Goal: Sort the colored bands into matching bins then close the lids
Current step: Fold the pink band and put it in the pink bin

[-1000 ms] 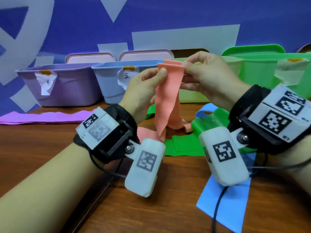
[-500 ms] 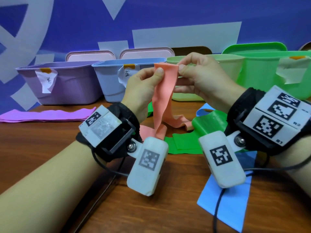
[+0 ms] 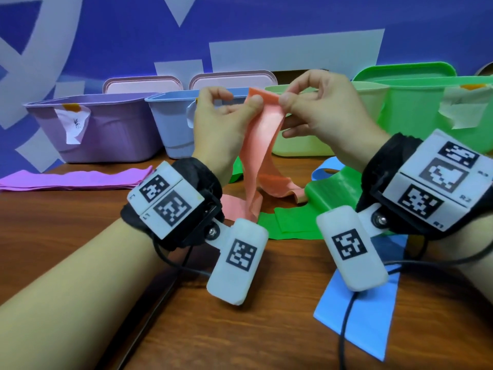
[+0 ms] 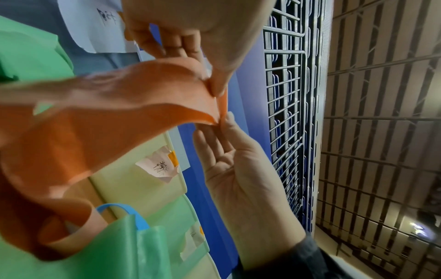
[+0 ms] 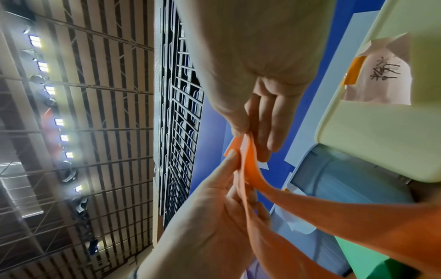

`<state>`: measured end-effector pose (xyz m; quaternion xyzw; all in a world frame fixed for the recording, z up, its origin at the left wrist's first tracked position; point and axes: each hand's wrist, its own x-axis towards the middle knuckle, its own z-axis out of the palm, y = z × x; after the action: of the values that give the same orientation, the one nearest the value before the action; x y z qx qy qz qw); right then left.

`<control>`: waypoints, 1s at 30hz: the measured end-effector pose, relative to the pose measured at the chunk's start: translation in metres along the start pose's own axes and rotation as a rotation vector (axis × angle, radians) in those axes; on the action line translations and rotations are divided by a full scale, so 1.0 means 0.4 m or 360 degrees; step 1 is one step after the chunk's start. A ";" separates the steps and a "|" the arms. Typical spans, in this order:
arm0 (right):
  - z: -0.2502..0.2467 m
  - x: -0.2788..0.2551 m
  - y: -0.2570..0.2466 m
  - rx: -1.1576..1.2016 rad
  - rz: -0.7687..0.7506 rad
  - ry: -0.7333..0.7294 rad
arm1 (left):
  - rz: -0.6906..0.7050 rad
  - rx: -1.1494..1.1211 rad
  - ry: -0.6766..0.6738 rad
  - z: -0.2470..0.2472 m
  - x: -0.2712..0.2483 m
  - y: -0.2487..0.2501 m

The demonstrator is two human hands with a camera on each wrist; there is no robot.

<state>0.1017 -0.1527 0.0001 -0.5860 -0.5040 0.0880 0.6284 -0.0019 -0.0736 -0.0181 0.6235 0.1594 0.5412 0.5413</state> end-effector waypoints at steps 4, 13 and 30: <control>-0.024 0.011 -0.016 -0.0165 -0.0140 0.0071 | -0.0019 0.0198 -0.0298 0.001 0.003 0.014; -0.136 0.009 -0.111 -0.0638 -0.0136 -0.0244 | 0.0065 0.0117 -0.0347 -0.007 0.018 0.010; -0.378 -0.095 0.065 -0.1738 0.1353 -0.0452 | 0.0066 0.0108 -0.0411 0.031 -0.019 0.007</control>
<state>0.2075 -0.2695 -0.0122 -0.9464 -0.2805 0.1360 0.0840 0.0047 -0.0867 -0.0175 0.7090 0.0938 0.4620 0.5245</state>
